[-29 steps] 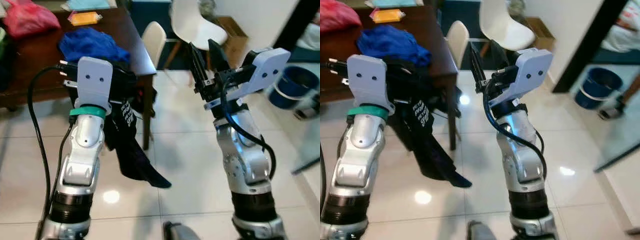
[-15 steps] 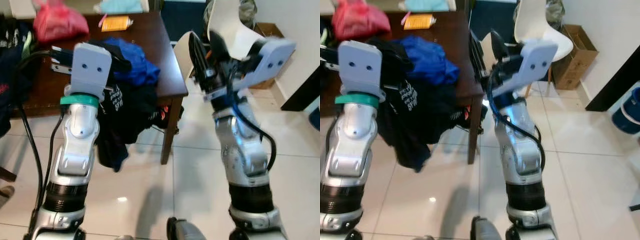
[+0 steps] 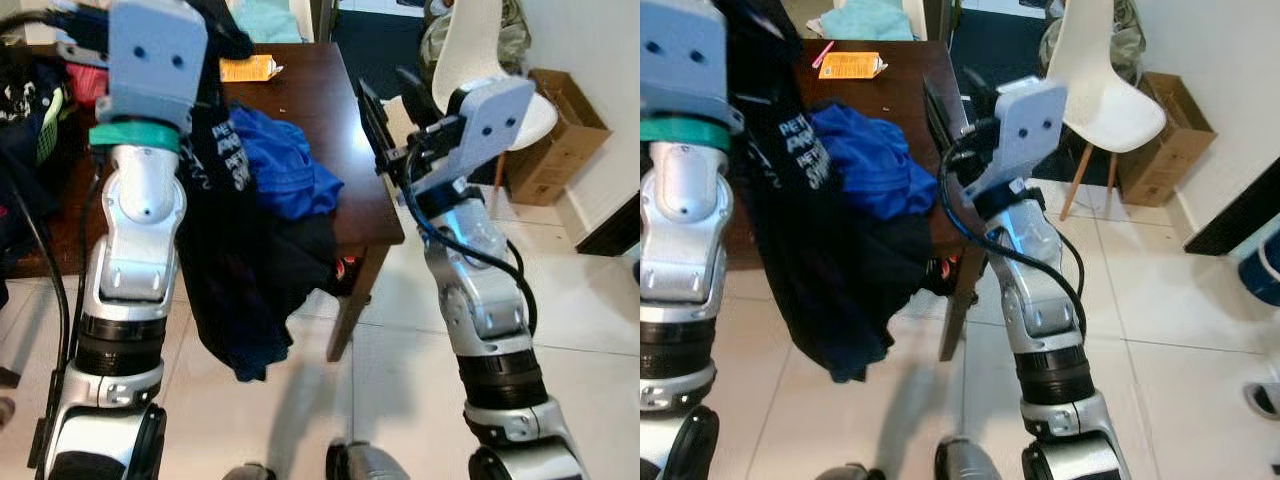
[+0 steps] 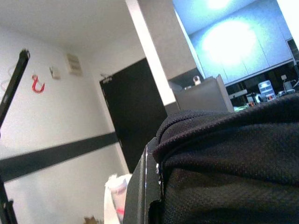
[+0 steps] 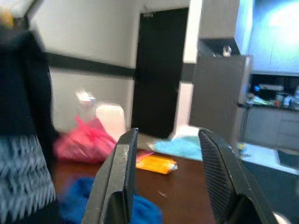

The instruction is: Hang hanger

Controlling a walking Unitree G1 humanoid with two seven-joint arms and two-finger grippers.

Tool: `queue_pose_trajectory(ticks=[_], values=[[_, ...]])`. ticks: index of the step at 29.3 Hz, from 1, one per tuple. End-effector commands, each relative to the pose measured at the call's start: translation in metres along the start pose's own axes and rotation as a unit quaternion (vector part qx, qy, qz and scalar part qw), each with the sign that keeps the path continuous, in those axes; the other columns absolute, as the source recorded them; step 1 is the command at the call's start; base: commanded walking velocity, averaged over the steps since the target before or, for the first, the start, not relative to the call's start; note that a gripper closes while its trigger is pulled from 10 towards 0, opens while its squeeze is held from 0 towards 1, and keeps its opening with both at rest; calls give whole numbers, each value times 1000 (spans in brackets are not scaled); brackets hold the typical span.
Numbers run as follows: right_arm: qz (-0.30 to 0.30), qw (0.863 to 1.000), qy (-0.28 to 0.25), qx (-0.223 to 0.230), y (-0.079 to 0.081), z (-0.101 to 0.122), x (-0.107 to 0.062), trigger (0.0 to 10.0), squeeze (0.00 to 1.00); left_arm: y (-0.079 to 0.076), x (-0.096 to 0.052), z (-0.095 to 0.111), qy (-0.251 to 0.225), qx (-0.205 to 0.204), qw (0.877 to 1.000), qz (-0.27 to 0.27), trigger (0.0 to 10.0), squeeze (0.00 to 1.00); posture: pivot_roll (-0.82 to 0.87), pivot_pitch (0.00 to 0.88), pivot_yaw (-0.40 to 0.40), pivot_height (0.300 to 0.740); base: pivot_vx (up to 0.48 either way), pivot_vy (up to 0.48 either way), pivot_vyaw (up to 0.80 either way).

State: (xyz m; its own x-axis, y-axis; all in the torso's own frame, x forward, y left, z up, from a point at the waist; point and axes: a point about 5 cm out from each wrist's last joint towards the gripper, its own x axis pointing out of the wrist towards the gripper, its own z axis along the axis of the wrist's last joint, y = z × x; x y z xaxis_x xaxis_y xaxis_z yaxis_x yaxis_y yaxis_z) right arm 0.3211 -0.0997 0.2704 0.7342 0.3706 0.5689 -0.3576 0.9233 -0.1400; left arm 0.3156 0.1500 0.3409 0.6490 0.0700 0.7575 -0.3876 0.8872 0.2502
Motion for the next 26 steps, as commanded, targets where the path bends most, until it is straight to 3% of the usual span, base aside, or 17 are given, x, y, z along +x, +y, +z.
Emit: queue_pose_trajectory(ticks=[1,2,7,8,9,11,12,14,15,17,18,20,21,23,24,26], values=[[-10,999,36,-14,-4,-15,-7,10000,0,6,12,19,-50,2,999,17,10000,0,-7,17,19,740,472,0,0],[-28,992,108,-62,-14,-42,-24,10000,0,27,40,40,-113,30,992,48,10000,0,5,17,16,740,469,0,0],[-28,992,108,-62,-14,-42,-24,10000,0,27,40,40,-113,30,992,48,10000,0,5,17,16,740,469,0,0],[-41,983,155,-94,-22,-60,-38,10000,0,48,61,56,-157,55,983,75,10000,0,10,17,18,740,469,0,0],[-53,978,170,-111,-28,-65,-47,10000,0,73,83,67,-182,91,974,98,10000,0,12,20,28,740,469,0,0],[-53,978,170,-111,-28,-65,-47,10000,0,73,83,67,-182,91,974,98,10000,0,12,20,28,740,469,0,0],[-60,976,173,-116,-31,-66,-51,10000,0,91,96,73,-192,113,968,113,10000,0,12,20,28,740,469,0,0],[-60,976,173,-116,-31,-66,-51,10000,0,91,96,73,-192,113,968,113,10000,0,12,20,28,740,469,0,0],[-61,978,161,-117,-32,-63,-51,10000,0,97,101,66,-170,116,972,112,10000,0,6,21,34,740,439,0,0],[-61,978,161,-117,-32,-63,-51,10000,0,97,101,66,-170,116,972,112,10000,0,6,21,34,740,439,0,0],[-61,980,150,-114,-32,-60,-50,10000,0,93,99,48,-125,113,981,97,10000,0,2,25,31,740,285,0,0],[-61,980,150,-114,-32,-60,-50,10000,0,93,99,48,-125,113,981,97,10000,0,2,25,31,740,285,0,0],[-57,982,142,-113,-31,-58,-49,10000,0,76,86,6,-14,58,997,48,10000,0,-1,28,25,740,0,0,0],[-57,982,142,-113,-31,-58,-49,10000,0,76,86,6,-14,58,997,48,10000,0,-1,28,25,740,0,0,0],[-53,983,134,-111,-31,-56,-49,10000,0,57,65,-35,105,-13,994,-4,10000,0,0,30,22,740,0,0,0],[-53,983,134,-111,-31,-56,-49,10000,0,57,65,-35,105,-13,994,-4,10000,0,0,30,22,740,0,0,0]])
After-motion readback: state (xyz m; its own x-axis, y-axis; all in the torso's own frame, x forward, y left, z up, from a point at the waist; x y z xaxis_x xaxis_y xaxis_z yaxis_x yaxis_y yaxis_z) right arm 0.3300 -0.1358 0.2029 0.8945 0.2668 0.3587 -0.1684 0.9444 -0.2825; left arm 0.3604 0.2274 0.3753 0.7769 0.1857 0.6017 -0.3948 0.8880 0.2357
